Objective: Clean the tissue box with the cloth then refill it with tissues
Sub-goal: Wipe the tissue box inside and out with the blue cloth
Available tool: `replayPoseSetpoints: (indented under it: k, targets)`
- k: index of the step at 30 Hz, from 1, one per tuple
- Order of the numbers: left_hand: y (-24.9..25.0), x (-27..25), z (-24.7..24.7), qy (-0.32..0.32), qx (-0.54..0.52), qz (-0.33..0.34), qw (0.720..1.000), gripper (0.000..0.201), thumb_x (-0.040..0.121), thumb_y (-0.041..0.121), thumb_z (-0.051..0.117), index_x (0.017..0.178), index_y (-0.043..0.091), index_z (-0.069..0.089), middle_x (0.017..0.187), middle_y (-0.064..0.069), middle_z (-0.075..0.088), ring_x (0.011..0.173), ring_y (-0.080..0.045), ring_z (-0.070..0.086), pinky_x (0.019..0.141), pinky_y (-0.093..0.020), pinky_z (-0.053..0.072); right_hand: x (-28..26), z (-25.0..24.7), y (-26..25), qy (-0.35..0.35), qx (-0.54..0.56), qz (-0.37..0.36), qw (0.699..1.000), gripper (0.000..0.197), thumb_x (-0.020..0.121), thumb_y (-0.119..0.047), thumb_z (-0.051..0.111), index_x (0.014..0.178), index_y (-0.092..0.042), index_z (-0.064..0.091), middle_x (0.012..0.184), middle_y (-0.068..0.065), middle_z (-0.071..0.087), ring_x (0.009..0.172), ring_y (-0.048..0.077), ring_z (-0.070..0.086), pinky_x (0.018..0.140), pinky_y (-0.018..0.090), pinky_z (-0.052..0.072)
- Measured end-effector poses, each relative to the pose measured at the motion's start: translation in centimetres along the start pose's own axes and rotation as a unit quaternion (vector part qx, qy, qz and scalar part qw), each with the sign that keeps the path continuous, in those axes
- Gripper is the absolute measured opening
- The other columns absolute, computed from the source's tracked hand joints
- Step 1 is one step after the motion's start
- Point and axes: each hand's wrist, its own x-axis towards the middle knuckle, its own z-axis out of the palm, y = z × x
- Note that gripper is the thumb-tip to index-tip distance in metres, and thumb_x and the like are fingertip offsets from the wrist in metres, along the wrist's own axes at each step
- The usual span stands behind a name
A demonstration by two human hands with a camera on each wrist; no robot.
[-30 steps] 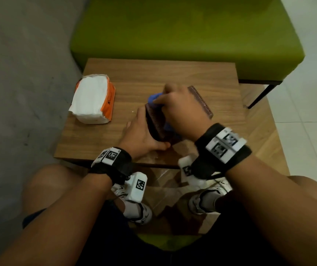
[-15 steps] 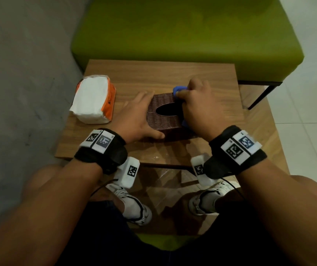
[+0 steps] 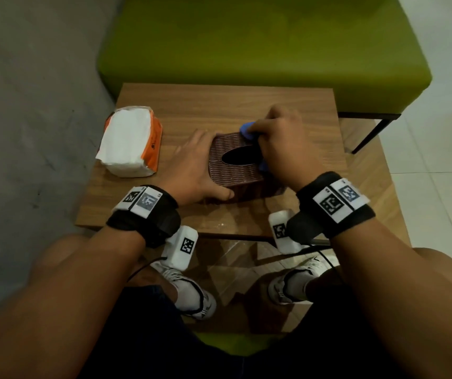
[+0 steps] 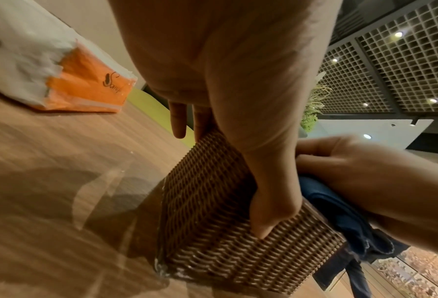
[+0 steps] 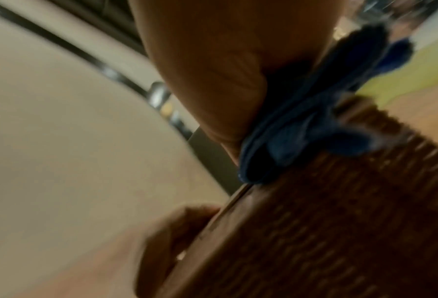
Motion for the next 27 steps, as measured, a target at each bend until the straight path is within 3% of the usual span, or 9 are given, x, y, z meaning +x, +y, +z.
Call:
replayPoseSetpoints:
  k: [2,6,8,11,16,18,22,25,27]
  targets:
    - [0.0,-0.1,0.1,0.011,-0.025,-0.004,1.000,0.122,0.049,0.057,0.091,0.152,0.021,0.039,0.142,0.000,0.046,0.130,-0.024,0.050,0.111,-0.054,0.045,-0.1,0.3,-1.6,0.009,0.006,0.023,1.000,0.047,0.088,-0.022,0.041,0.112,-0.014,0.081,0.104,0.018,0.057,0.104,0.039,0.055,0.078,0.043,0.045]
    - [-0.1,-0.3,0.2,0.025,-0.056,-0.011,0.998,0.128,0.050,0.052,0.096,0.157,0.021,0.033,0.149,-0.003,0.047,0.138,-0.025,0.048,0.115,-0.055,0.042,-0.5,1.0,-5.5,-0.075,-0.032,-0.057,0.995,0.033,0.096,-0.011,0.052,0.119,-0.016,0.076,0.114,0.016,0.055,0.108,0.036,0.051,0.081,0.045,0.048]
    - [-0.3,-0.4,0.4,0.025,-0.065,-0.029,0.997,0.142,0.046,0.057,0.094,0.163,0.021,0.022,0.158,-0.005,0.043,0.146,-0.027,0.043,0.121,-0.053,0.038,0.1,-0.4,-3.1,-0.074,-0.033,-0.025,0.996,0.033,0.092,-0.009,0.059,0.117,-0.021,0.077,0.116,0.016,0.055,0.111,0.039,0.052,0.085,0.046,0.049]
    - [-0.2,-0.5,0.7,0.027,-0.078,-0.049,0.995,0.152,0.042,0.062,0.092,0.166,0.025,0.013,0.163,-0.005,0.040,0.150,-0.027,0.040,0.123,-0.053,0.036,0.3,-1.9,-0.8,-0.024,-0.020,0.070,0.997,0.033,0.095,-0.006,0.054,0.114,-0.016,0.080,0.115,0.017,0.058,0.111,0.042,0.056,0.085,0.045,0.050]
    - [-0.2,-0.5,0.6,0.037,-0.088,-0.053,0.994,0.155,0.044,0.055,0.100,0.167,0.019,0.012,0.167,-0.004,0.035,0.153,-0.027,0.037,0.124,-0.055,0.034,0.2,1.3,-7.3,-0.071,-0.021,-0.044,0.996,0.032,0.099,-0.010,0.050,0.119,-0.016,0.074,0.112,0.011,0.052,0.110,0.034,0.053,0.076,0.038,0.043]
    - [-0.2,-0.8,0.6,0.032,-0.082,-0.054,0.995,0.152,0.048,0.049,0.101,0.168,0.018,0.012,0.166,-0.006,0.036,0.153,-0.027,0.036,0.125,-0.055,0.032,0.7,0.5,-5.3,-0.079,-0.017,-0.023,0.997,0.031,0.096,-0.014,0.053,0.114,-0.021,0.077,0.111,0.010,0.054,0.108,0.035,0.056,0.075,0.036,0.039]
    - [0.4,-1.0,0.6,0.026,-0.072,-0.054,0.996,0.146,0.055,0.040,0.102,0.168,0.019,0.011,0.164,-0.006,0.037,0.152,-0.025,0.035,0.127,-0.049,0.026,1.2,-0.8,-1.7,-0.021,0.000,0.076,0.997,0.033,0.092,-0.013,0.051,0.105,-0.016,0.081,0.112,0.016,0.059,0.111,0.041,0.058,0.084,0.043,0.052]
    - [0.4,-0.9,0.5,0.027,-0.076,-0.049,0.996,0.142,0.052,0.044,0.102,0.165,0.021,0.018,0.162,-0.004,0.040,0.150,-0.025,0.038,0.125,-0.052,0.030,0.9,1.2,-6.3,-0.059,-0.019,0.005,0.998,0.031,0.098,-0.009,0.050,0.113,-0.014,0.077,0.117,0.014,0.058,0.114,0.036,0.055,0.081,0.042,0.049]
    - [0.3,-0.9,0.4,0.031,-0.077,-0.046,0.995,0.139,0.051,0.046,0.101,0.163,0.022,0.022,0.159,-0.003,0.043,0.148,-0.025,0.041,0.122,-0.055,0.035,0.6,1.1,-6.7,-0.080,-0.022,-0.023,0.996,0.029,0.095,-0.009,0.057,0.115,-0.017,0.077,0.115,0.012,0.056,0.113,0.037,0.055,0.077,0.042,0.046]
